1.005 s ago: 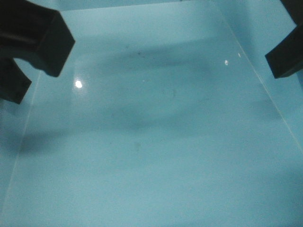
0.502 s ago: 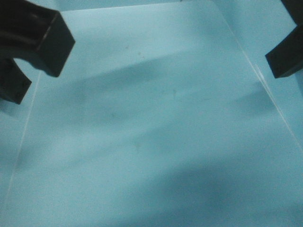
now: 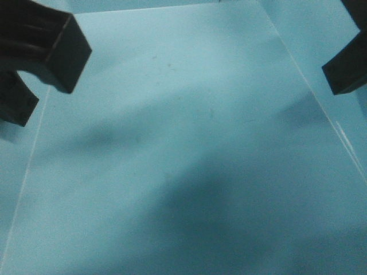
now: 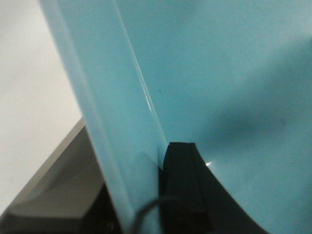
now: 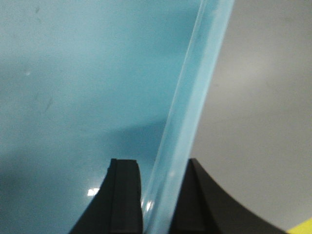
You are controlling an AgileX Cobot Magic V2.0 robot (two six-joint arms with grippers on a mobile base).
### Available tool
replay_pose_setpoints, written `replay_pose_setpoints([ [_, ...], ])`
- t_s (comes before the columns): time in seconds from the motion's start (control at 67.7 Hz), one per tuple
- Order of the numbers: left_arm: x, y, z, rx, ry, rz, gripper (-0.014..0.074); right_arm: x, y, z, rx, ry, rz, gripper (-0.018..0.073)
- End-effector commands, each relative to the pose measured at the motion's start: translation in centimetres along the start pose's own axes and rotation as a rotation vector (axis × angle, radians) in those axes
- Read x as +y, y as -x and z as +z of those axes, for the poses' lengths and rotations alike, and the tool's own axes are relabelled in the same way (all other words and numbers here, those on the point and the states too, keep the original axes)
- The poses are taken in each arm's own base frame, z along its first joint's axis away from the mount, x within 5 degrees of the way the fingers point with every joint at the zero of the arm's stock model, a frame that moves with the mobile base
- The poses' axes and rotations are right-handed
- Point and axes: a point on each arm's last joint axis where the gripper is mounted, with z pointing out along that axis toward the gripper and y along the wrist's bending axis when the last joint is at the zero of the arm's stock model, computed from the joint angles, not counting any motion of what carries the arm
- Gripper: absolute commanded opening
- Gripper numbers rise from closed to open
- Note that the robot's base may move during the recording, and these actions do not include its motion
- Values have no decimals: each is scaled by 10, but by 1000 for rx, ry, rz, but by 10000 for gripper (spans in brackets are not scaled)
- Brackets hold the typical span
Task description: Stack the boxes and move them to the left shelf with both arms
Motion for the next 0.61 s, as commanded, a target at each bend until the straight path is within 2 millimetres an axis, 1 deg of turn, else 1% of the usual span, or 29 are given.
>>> replay_pose_setpoints([
  [0.0,-7,18,-12,-153,-105,76,-3,12,27,-14,-210,153,-79,37],
  [0.591,-7,18,-12,-153,-105,76,-3,12,27,-14,-210,153,-79,37],
])
